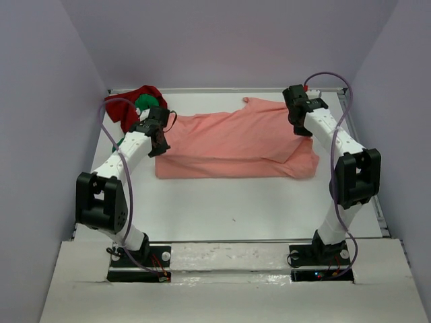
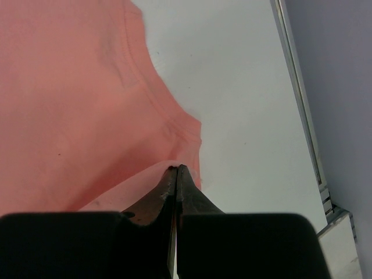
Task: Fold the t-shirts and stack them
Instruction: Fold the tshirt
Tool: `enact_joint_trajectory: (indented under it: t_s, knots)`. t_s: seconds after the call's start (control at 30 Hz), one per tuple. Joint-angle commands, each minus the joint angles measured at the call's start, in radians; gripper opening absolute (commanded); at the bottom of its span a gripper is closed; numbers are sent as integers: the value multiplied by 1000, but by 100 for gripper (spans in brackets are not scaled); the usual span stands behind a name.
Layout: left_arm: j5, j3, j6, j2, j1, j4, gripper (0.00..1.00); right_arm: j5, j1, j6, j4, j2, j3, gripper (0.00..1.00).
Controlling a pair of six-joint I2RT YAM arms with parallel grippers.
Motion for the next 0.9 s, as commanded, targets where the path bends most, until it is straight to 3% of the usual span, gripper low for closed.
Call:
enact_joint_trajectory:
  t_s: [0.0,0.63,0.77,0.87]
  knots:
    - [-41,73,21,27,8,-20,0,8,-19,-13,29,30,73,0]
    - [22,36,44,63,8,41,0,-41,-28,-29,32,124,133,0]
    - [27,20,37,77,10,60,8,-43,-28,-33,41,153,146,0]
    - [28,10,34,92,8,69,8,-41,-28,-48,54,173,155,0]
